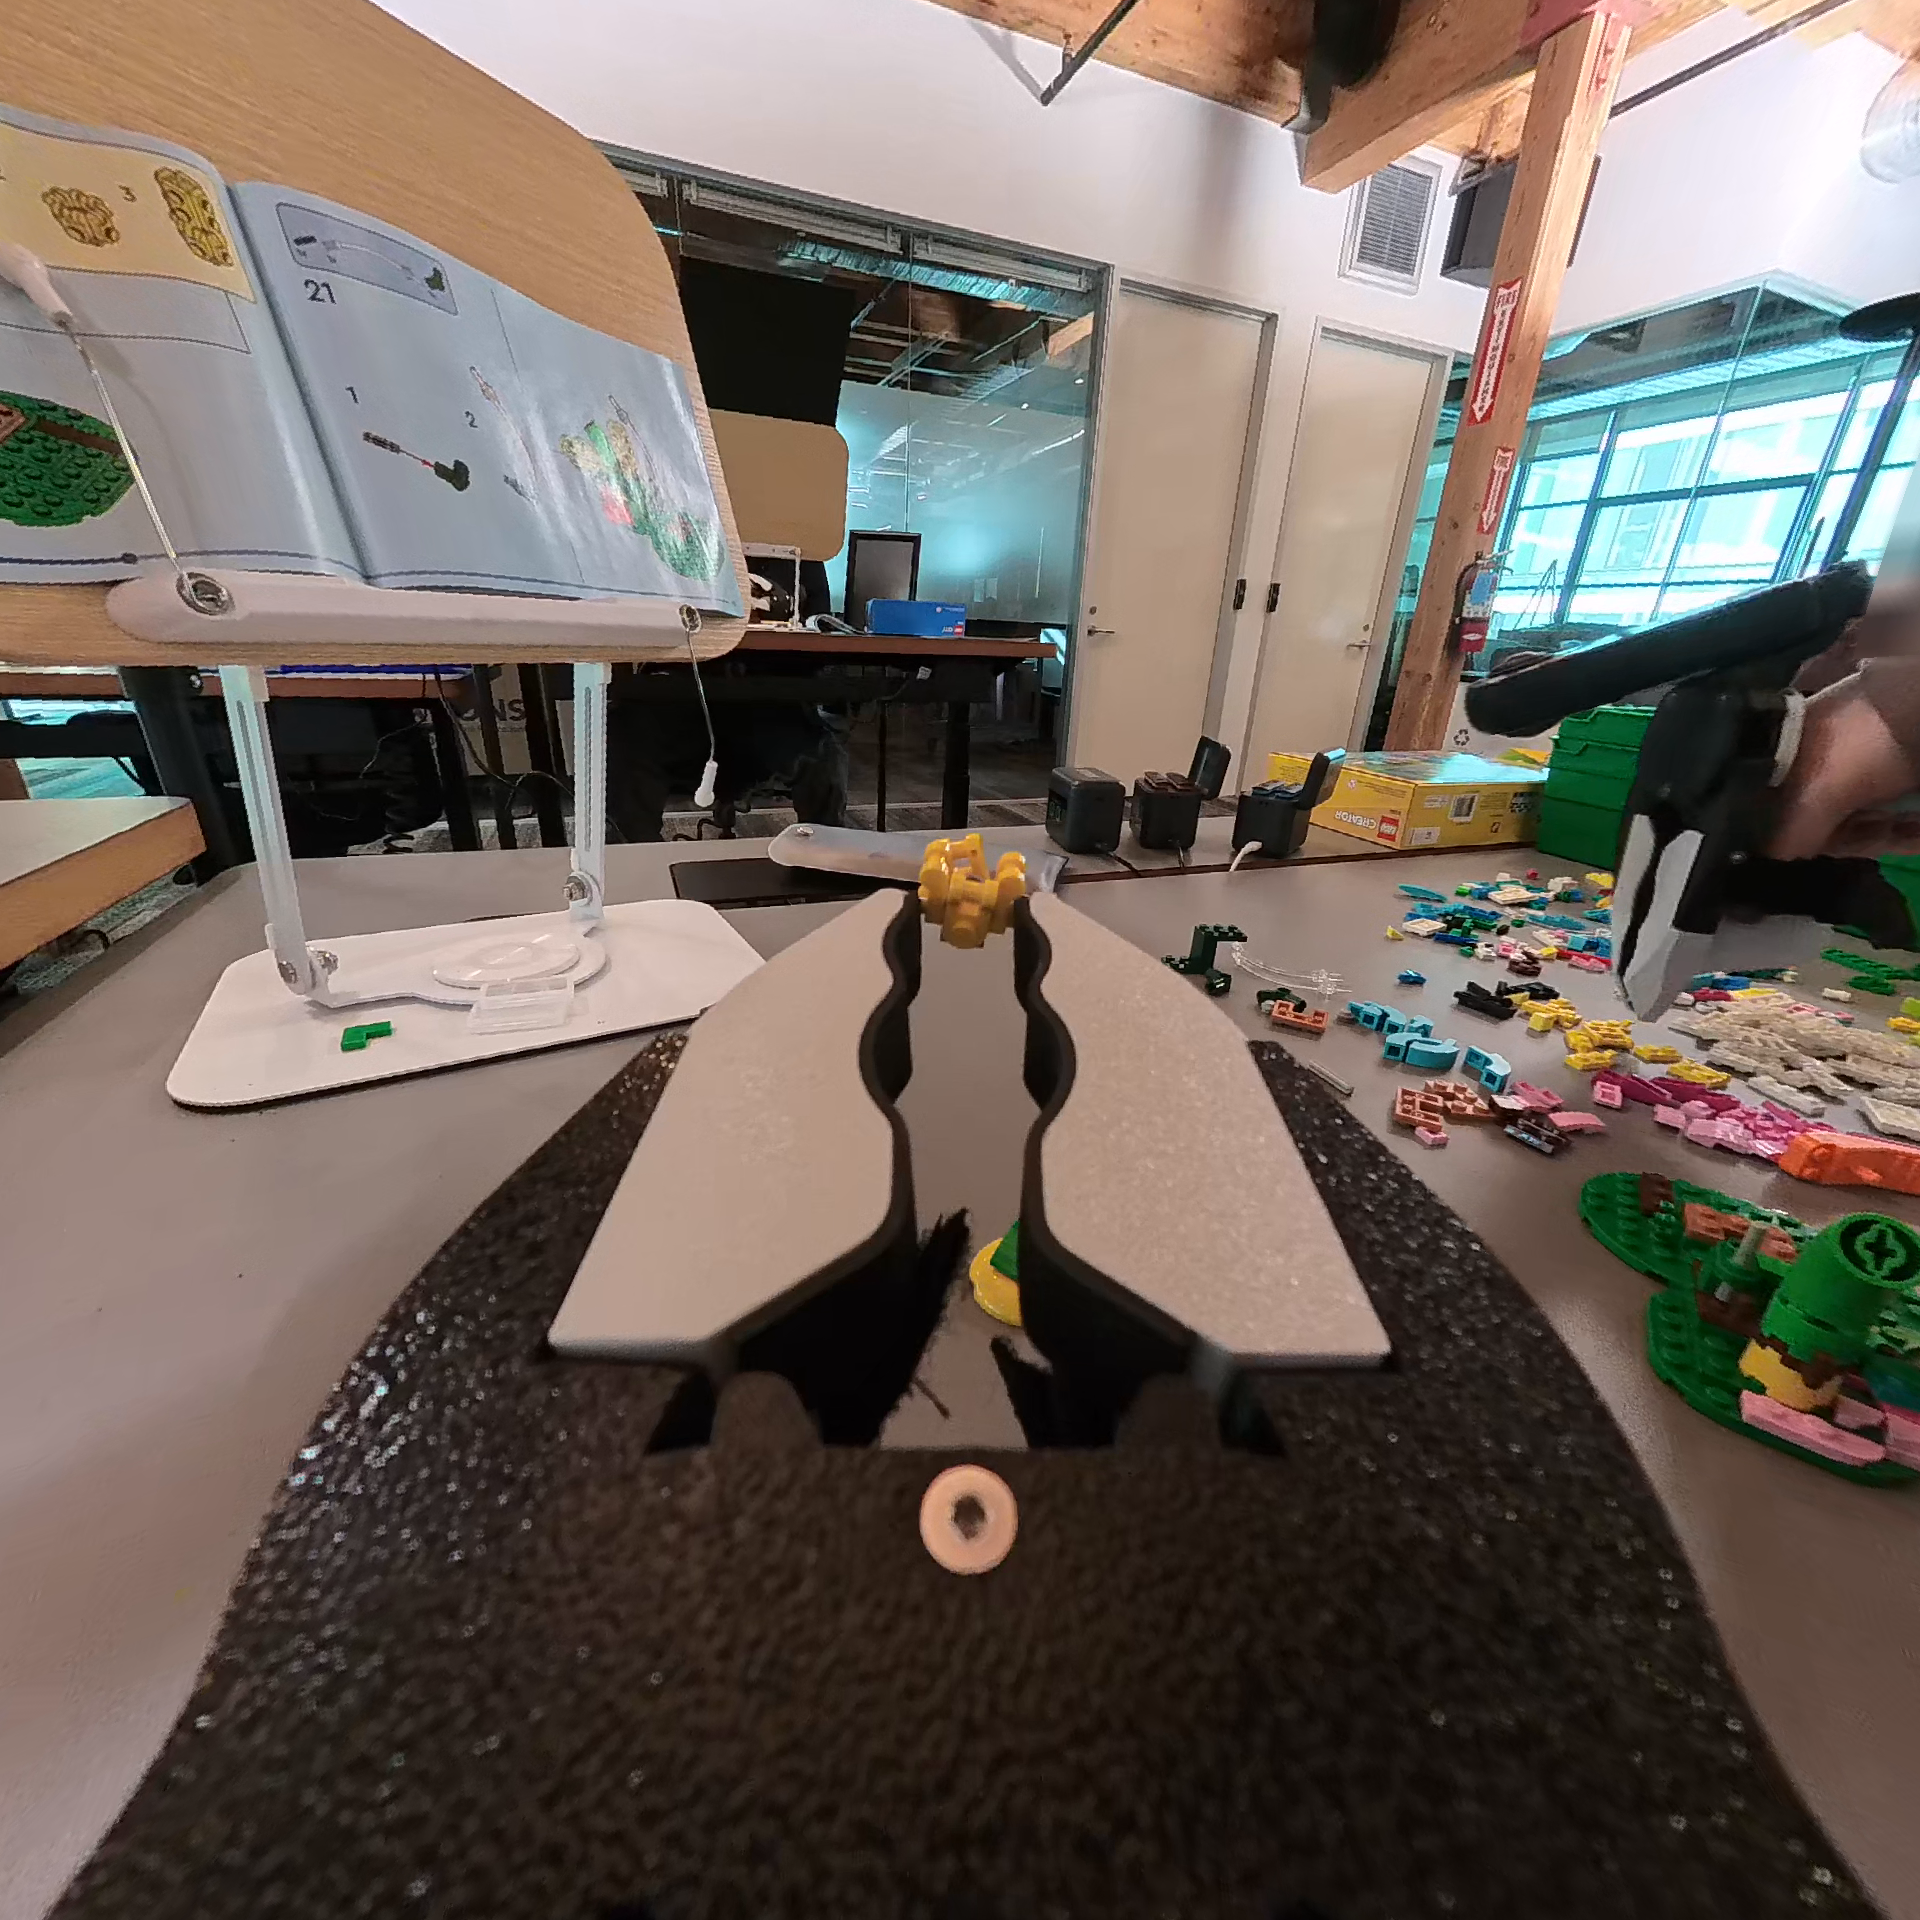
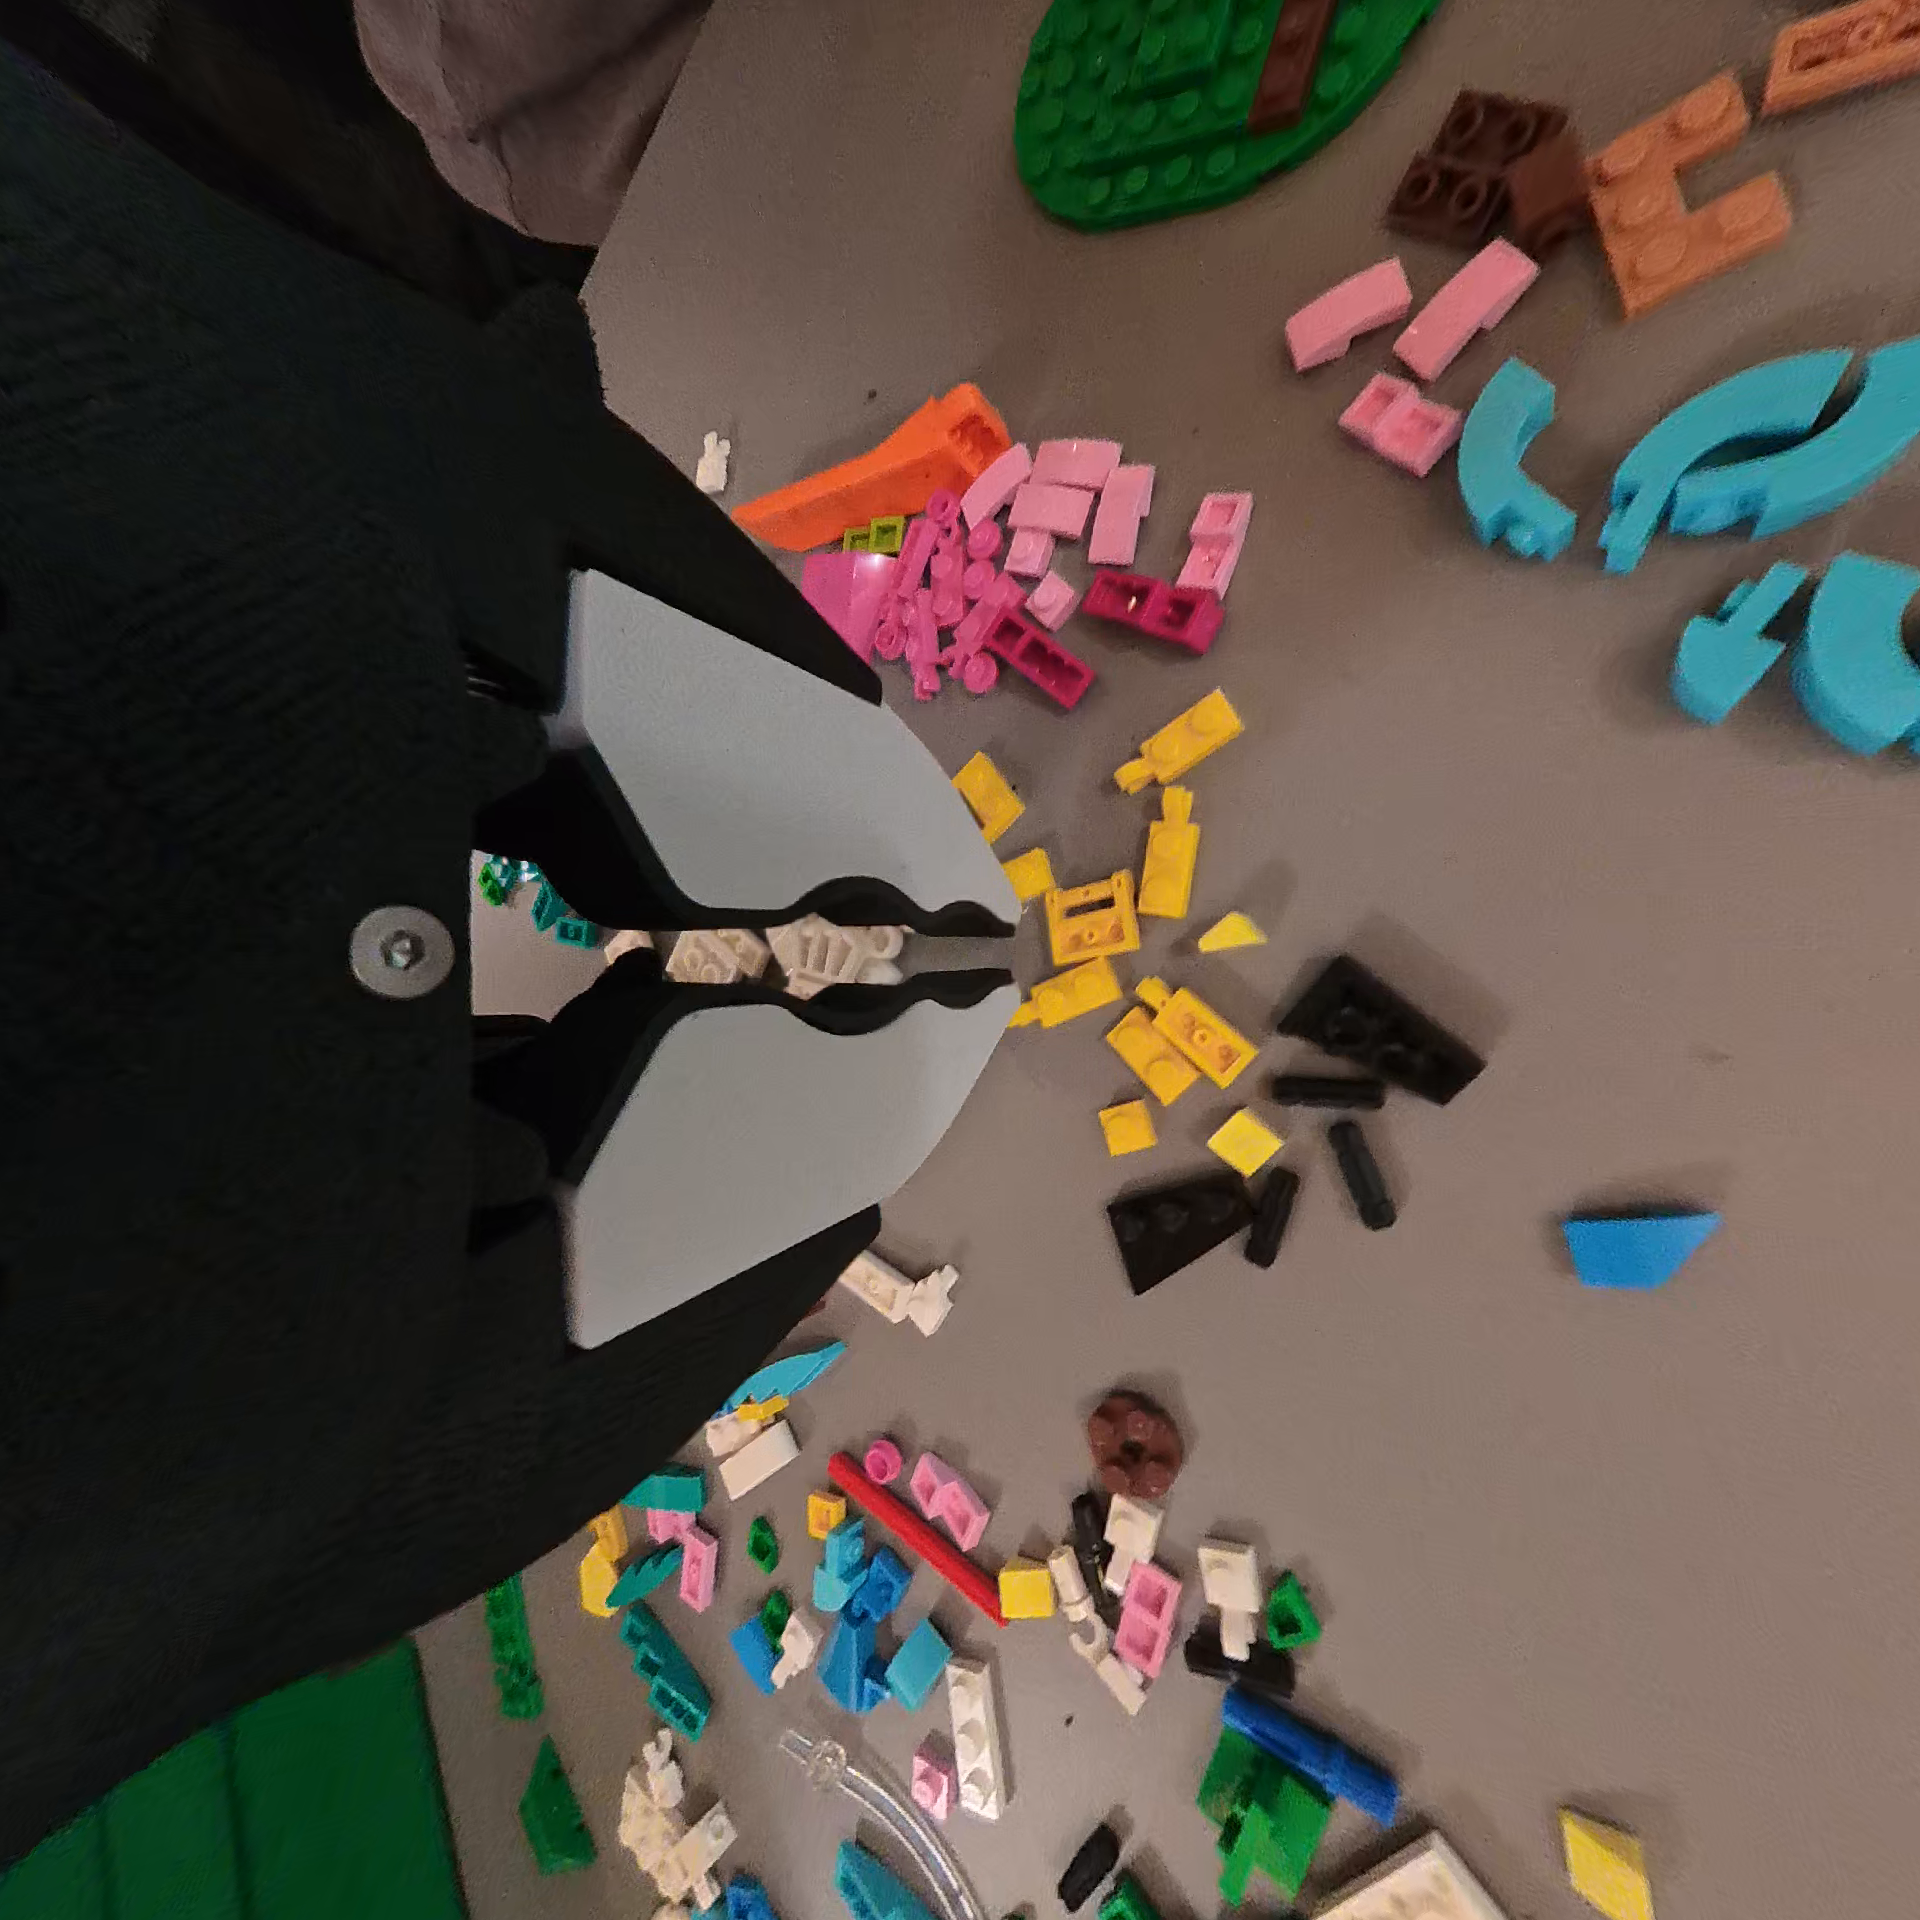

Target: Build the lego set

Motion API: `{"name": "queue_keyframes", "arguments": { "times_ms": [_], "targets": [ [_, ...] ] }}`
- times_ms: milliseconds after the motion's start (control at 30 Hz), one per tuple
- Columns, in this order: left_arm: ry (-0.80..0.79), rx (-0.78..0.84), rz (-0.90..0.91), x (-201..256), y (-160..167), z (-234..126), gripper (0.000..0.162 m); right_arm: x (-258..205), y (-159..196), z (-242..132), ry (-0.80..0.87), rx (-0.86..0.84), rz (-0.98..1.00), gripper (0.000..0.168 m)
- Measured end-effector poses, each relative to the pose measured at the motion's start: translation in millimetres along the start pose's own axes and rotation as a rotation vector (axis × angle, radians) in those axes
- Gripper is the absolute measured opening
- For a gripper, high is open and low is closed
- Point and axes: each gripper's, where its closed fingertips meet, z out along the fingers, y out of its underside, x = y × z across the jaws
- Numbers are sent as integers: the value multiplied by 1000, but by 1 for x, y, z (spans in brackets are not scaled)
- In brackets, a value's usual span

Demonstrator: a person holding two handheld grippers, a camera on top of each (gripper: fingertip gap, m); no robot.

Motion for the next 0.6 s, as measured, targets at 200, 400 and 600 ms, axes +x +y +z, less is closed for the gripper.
{"name": "queue_keyframes", "arguments": {
  "times_ms": [200,400,600],
  "targets": [
    [-1,-3,3,0,1,0,17,11,-2,-3,43,45,6,0],
    [-1,-4,4,0,1,0,17,15,-6,-8,115,45,-37,0],
    [4,-5,-1,0,1,0,17,18,-5,-12,174,36,-77,0]
  ]
}}
